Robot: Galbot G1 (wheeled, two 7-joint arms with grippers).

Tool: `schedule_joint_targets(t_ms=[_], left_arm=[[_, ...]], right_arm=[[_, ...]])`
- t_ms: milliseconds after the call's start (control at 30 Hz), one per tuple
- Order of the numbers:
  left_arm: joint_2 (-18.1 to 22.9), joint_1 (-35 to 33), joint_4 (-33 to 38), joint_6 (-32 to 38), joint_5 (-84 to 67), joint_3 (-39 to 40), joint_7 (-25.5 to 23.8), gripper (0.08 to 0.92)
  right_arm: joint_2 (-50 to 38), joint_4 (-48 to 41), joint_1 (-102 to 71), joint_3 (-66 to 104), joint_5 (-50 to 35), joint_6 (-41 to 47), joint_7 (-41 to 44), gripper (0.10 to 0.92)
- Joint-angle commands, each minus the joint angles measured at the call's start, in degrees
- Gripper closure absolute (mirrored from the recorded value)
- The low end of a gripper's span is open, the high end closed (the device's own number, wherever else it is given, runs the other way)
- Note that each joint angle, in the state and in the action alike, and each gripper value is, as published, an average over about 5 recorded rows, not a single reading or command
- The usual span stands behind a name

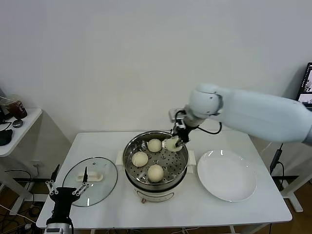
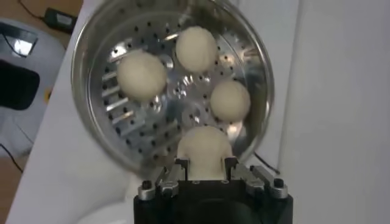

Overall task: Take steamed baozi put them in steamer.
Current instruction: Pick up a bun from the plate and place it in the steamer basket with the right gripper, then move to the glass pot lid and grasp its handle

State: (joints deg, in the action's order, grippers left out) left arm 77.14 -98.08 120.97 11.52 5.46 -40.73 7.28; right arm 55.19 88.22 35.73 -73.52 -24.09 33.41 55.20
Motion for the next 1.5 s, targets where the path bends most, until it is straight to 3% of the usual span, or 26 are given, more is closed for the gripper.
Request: schedule_joint_targets(t_ms=[33,567,933,1067,1200,1333,1500], left_arm=[[0.07,0.14,0.08,0.01,0.05,-0.21,0.02,0.177],[0.4,0.17,0.27,0.1,0.05,-0.13,0.05,0.177],[0.42,0.33,0.34,0.07,0.12,0.16,0.01,0.177],[0.2,0.41,0.23,0.11,-0.03,0.2,-0.01,0.177],[0.09,0.72,0.23,0.16,-0.4,0.06,-0.14,0.177],[0.08,0.84,0.23,0.47,-0.88,0.18,-0.52,0.177],[0.03,0.63,0.11,1.43,-1.21,0.69,-1.54,0.177]], right_arm=[[6.68,-3.83,-6.88,-2.31,0.97,6.28,-4.4,0.633],[6.39,-5.97,-11.02,0.73,5.89,4.48,-4.65,0.622],[-3.63,1.63,-7.68,9.21,1.81,3.67,-4.03,0.363],[-10.21,6.34,-10.86,15.58,-1.08,2.28,-8.22,0.244],[-18.7,11.74,-22.62,26.05,-4.9,-2.35,-20.59,0.205],[-26.21,16.71,-46.94,44.19,-3.98,-9.21,-30.65,0.203],[-27.41,18.84,-77.65,68.59,-1.51,-20.29,-38.65,0.203]])
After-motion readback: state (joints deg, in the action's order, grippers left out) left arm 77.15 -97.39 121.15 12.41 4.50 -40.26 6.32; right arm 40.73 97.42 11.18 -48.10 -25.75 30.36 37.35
